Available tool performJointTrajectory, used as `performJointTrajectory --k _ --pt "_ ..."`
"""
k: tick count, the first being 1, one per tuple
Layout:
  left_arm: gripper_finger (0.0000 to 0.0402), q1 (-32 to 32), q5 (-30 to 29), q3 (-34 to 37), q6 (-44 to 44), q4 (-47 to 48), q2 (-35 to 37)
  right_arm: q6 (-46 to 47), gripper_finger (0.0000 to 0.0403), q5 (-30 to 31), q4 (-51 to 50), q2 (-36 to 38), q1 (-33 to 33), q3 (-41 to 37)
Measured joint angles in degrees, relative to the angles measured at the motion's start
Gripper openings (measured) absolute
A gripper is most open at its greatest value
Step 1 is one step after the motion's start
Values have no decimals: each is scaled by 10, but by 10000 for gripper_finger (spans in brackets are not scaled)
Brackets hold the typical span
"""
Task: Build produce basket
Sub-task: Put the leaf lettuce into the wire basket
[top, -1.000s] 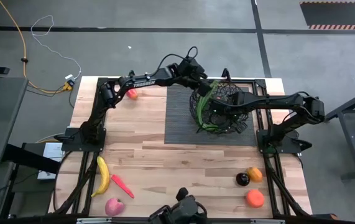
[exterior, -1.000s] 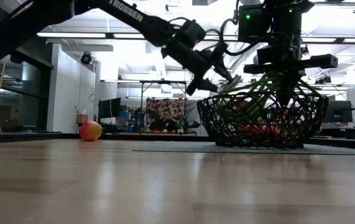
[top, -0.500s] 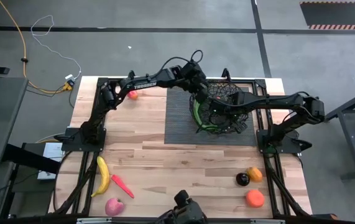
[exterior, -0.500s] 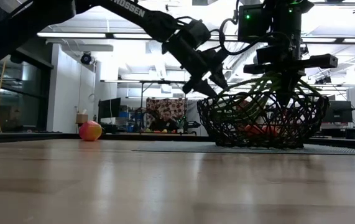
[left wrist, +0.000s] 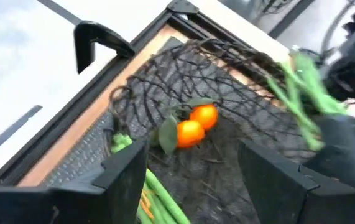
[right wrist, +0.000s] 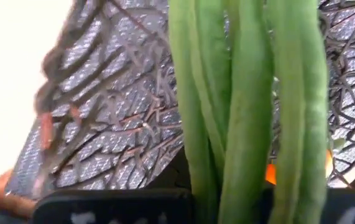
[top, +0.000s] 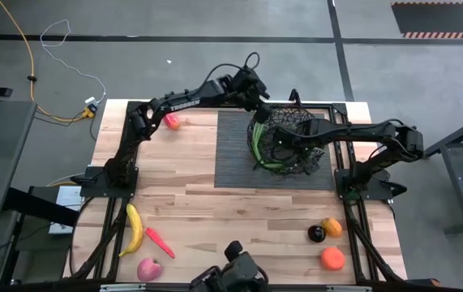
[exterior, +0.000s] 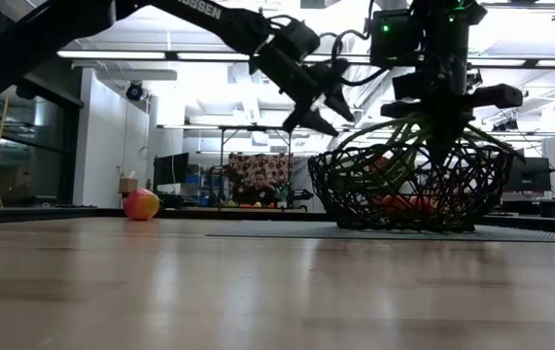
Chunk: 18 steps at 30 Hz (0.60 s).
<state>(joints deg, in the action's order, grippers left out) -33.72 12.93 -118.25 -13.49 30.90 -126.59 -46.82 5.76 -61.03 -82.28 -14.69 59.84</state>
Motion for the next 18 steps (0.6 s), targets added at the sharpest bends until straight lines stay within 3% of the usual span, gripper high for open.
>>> performJointTrajectory --k 10,15,18 --pt "239 -15 89 -4 -57 -52 64 -124 1 13 -15 0 -16 -12" --pt "239 -6 91 -4 -76 -81 81 -263 1 86 -13 -6 -14 -12" --pt "239 -5 88 -4 -80 -88 85 -279 1 126 -12 -18 -14 -12"
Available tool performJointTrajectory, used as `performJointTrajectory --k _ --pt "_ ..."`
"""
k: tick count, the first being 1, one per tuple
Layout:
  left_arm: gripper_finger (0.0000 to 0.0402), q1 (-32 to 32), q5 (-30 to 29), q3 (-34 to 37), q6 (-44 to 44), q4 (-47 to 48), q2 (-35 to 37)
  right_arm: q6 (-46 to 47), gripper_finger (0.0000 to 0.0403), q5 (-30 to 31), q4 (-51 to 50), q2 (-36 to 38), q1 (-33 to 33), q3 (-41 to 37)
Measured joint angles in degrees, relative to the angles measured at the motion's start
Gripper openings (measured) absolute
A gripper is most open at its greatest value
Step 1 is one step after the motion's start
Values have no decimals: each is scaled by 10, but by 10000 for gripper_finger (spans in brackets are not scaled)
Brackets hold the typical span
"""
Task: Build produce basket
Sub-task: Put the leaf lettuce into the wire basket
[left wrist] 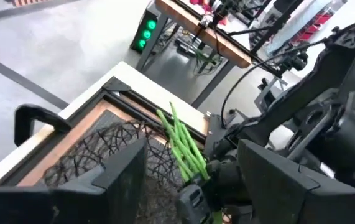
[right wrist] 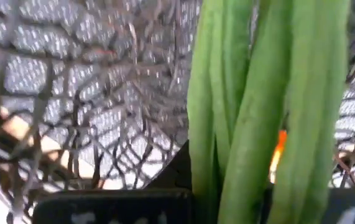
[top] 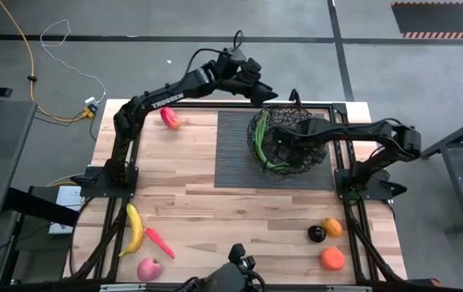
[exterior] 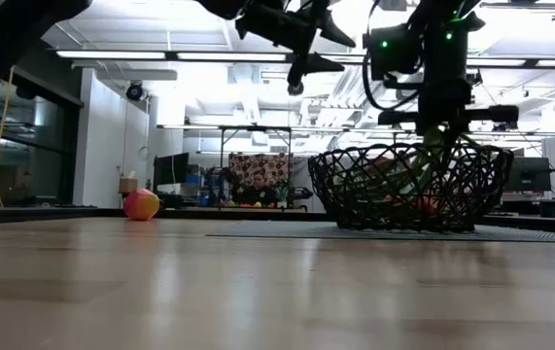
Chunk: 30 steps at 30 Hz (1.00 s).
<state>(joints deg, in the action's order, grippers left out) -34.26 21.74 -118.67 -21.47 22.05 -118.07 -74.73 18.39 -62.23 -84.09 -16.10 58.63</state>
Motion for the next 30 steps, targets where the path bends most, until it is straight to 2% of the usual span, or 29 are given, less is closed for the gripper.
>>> performJointTrajectory --k 5,8,14,21,30 --pt "239 -1 -3 0 -12 0 0 -13 1 1 -6 -21 18 0" --pt "239 0 -5 0 -13 0 0 -60 0 31 15 -35 30 0" --pt "239 -1 -7 0 -18 0 0 -73 0 58 39 -55 59 0" --pt "239 -2 -16 0 -21 -1 0 -75 0 33 47 -56 71 0" --pt "239 -2 -14 0 -24 -1 0 10 0 -39 29 -56 67 0"
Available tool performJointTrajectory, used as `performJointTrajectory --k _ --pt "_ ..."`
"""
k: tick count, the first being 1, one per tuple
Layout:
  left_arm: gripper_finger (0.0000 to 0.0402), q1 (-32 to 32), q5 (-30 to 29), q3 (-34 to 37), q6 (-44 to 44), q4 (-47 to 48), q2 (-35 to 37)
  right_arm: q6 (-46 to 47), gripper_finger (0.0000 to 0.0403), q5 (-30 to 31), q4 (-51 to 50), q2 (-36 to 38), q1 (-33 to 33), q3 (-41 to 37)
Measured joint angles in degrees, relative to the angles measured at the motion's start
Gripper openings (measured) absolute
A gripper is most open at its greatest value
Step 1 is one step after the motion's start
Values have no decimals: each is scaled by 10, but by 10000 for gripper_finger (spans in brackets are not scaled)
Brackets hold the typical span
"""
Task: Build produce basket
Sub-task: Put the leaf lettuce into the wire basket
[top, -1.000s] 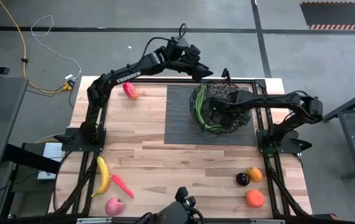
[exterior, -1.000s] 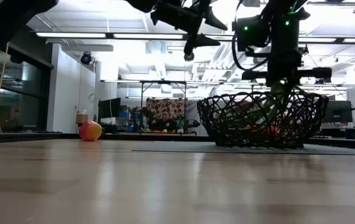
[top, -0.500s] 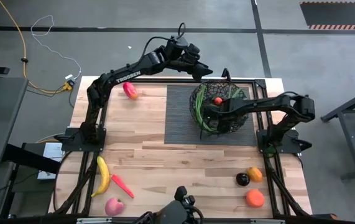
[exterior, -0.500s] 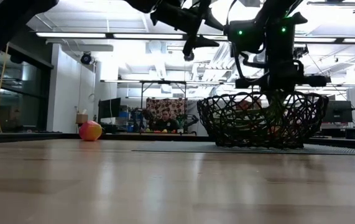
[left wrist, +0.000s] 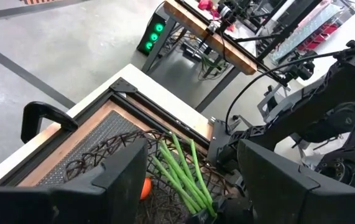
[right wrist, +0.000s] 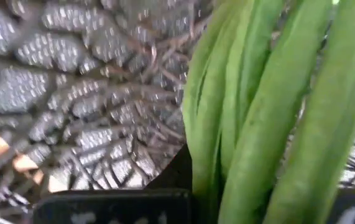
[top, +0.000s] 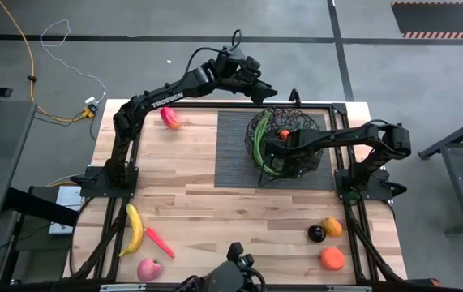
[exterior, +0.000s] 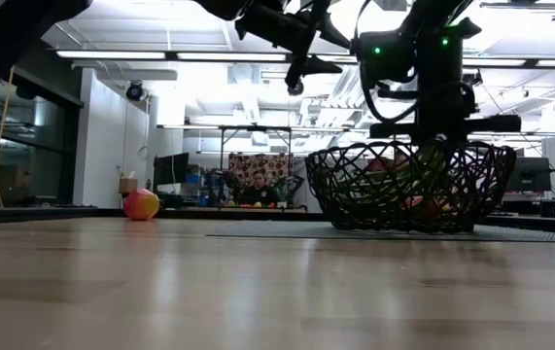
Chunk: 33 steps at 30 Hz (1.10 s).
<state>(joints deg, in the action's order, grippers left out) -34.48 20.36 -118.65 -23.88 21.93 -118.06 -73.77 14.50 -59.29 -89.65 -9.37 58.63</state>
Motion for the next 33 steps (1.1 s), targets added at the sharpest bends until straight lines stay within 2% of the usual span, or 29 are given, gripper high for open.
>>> performJointTrajectory --k 6,14,19,23,33 --pt "239 0 0 0 -2 0 0 31 0 -38 3 0 0 0" --pt "239 0 0 0 -7 0 0 -8 0 -63 19 0 0 0" --pt "239 0 0 0 -11 0 0 -85 0 -33 19 -19 0 0" --pt "239 0 0 0 -11 0 0 -107 0 -10 22 -39 0 0" --pt "239 0 -3 0 -11 0 -1 -33 1 -37 11 -45 0 1"
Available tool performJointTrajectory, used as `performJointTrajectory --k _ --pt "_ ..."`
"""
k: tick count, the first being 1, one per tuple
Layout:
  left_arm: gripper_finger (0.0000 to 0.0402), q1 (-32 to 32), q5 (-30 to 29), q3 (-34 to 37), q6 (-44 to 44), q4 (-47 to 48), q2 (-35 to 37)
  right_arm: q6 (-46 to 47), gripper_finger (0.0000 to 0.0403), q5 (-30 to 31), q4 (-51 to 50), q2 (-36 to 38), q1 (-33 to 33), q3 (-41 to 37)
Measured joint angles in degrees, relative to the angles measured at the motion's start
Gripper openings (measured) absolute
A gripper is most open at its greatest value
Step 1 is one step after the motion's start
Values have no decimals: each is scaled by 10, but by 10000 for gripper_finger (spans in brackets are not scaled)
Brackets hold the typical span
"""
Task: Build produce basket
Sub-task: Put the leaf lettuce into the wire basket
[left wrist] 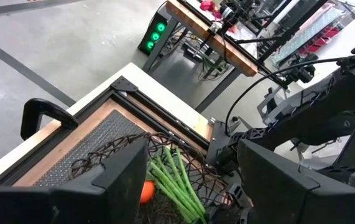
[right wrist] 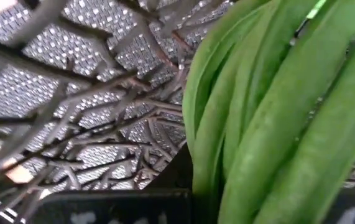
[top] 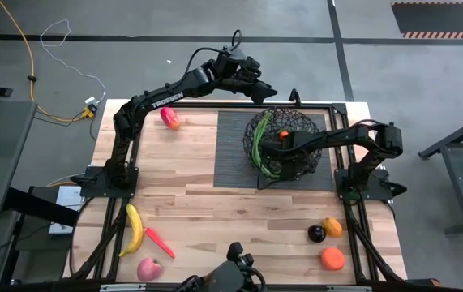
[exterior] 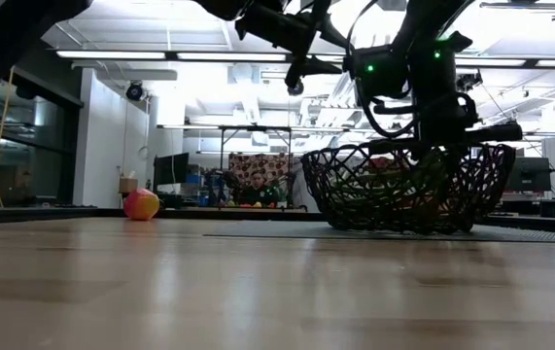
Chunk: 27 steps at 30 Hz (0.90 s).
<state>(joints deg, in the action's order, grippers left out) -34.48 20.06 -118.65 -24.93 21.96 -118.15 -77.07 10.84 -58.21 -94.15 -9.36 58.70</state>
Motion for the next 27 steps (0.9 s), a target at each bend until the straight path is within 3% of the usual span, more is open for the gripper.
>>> performJointTrajectory --k 8,20,27 --pt "239 0 -12 0 0 0 0 42 1 -34 -5 0 0 0" --pt "239 0 -12 0 -5 0 0 80 4 -35 -5 0 0 0" --pt "239 0 -12 0 -6 0 0 139 75 -36 -2 0 0 0"
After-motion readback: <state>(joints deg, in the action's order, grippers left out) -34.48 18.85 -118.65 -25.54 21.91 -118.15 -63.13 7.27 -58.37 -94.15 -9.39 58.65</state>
